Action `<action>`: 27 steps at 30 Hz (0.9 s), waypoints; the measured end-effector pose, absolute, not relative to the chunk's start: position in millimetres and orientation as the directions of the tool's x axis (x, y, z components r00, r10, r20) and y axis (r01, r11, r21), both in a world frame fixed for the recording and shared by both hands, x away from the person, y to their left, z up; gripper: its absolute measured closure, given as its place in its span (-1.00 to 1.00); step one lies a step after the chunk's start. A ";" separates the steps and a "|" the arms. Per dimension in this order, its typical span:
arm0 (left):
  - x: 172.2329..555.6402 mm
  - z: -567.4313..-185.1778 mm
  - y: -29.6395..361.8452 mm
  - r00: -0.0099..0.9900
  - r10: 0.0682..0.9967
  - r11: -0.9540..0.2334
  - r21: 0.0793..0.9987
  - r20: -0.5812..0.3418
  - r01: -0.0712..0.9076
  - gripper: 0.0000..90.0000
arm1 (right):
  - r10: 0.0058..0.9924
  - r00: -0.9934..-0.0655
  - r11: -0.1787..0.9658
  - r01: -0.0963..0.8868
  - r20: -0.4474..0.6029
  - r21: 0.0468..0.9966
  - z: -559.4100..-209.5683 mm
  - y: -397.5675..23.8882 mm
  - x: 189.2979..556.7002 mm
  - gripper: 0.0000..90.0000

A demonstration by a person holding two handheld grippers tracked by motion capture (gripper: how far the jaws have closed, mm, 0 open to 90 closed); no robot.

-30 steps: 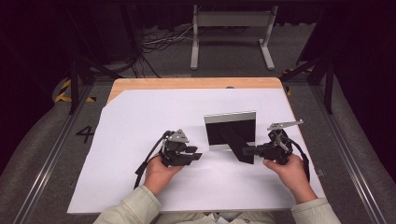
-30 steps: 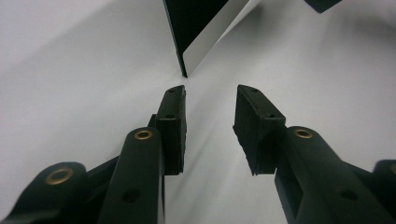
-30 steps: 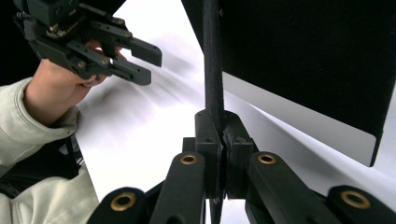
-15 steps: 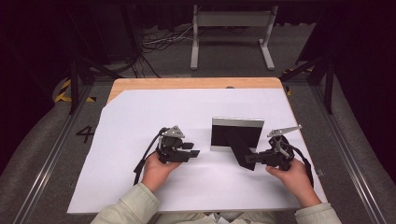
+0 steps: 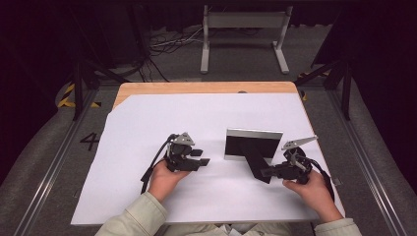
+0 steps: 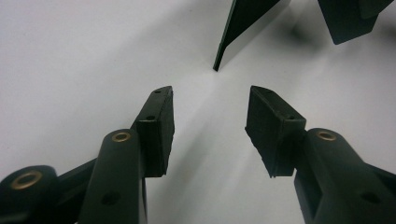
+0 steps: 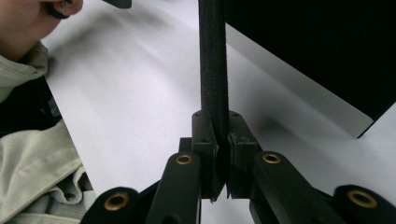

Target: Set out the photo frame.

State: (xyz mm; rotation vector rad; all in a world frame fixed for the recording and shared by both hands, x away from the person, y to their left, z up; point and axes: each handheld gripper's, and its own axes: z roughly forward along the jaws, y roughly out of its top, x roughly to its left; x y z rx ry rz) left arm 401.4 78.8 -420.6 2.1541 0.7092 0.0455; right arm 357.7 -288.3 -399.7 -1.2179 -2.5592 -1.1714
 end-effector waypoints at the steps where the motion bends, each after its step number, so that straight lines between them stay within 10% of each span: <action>1: 401.7 -420.6 79.1 0.840 0.501 -0.483 0.738 -0.207 0.471 0.14 | 0.634 -0.687 0.404 0.686 0.355 0.605 -400.6 -287.5 356.4 0.86; 27: 404.4 -419.0 77.9 0.836 0.503 -0.478 0.735 -0.220 0.481 0.15 | 0.667 -0.679 0.448 0.694 0.307 0.564 -412.4 -285.8 343.7 0.65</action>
